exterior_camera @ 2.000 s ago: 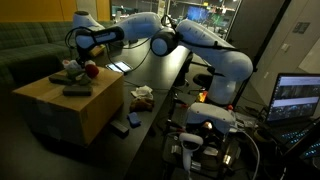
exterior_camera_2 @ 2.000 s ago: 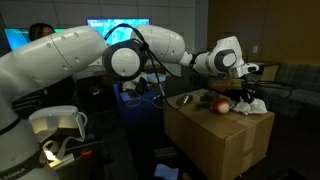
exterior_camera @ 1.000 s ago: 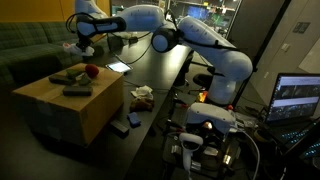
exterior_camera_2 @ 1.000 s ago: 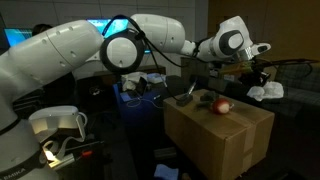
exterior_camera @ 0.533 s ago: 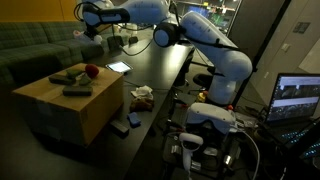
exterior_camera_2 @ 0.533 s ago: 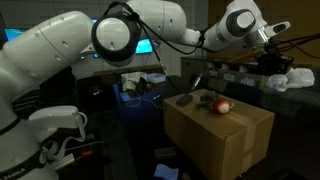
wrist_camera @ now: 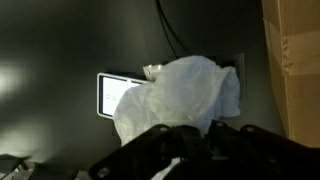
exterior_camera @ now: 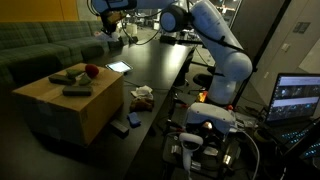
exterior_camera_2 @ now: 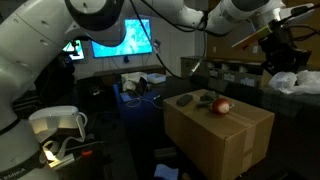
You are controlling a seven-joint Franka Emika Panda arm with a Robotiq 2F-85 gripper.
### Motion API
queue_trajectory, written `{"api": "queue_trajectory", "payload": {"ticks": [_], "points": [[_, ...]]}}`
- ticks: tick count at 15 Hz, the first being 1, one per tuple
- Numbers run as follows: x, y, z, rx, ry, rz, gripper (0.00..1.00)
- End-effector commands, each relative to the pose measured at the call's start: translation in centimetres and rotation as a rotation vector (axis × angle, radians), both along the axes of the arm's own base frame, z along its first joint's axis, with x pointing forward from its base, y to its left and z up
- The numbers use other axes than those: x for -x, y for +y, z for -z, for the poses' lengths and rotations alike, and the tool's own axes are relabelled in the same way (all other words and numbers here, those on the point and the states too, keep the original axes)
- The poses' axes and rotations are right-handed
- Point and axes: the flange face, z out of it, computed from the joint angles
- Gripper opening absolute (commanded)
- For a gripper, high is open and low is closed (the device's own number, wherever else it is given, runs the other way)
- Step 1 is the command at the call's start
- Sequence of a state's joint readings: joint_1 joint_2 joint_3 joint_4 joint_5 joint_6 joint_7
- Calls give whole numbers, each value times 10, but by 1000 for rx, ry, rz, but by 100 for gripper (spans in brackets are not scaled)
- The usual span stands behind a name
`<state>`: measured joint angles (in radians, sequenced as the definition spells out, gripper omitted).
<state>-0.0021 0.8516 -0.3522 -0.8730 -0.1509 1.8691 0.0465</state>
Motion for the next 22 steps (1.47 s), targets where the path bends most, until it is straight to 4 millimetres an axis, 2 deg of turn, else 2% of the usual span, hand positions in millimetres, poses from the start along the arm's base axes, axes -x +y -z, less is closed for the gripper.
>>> {"api": "queue_trajectory", "payload": {"ticks": [1, 6, 11, 13, 17, 22], "points": [[44, -15, -2, -30, 107, 74, 9], [93, -38, 26, -107, 204, 131, 9], [141, -47, 73, -178, 277, 145, 9], [162, -51, 98, -209, 289, 154, 9], [204, -50, 162, -282, 279, 136, 10], [229, -33, 245, -327, 261, 85, 9]]}}
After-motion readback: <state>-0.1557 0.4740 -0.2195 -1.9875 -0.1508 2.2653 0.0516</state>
